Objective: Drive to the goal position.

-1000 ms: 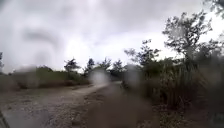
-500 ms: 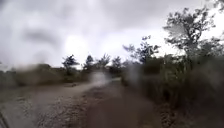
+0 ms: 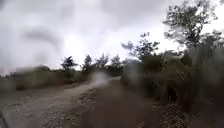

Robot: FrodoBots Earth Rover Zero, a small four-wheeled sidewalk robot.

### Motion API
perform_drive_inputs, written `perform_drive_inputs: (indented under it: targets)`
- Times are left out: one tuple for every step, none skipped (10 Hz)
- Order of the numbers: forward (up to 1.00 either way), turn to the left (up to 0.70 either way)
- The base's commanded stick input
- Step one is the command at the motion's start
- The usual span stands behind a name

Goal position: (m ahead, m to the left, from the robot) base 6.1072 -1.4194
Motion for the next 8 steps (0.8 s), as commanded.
perform_drive_inputs:
  targets:
    - [0.39,0.24]
    - [0.39,0.24]
    - [0.39,0.24]
    - [0.38,0.31]
    - [0.36,0.76]
    - [0.34,0.85]
    - [0.34,0.85]
    - [0.34,0.85]
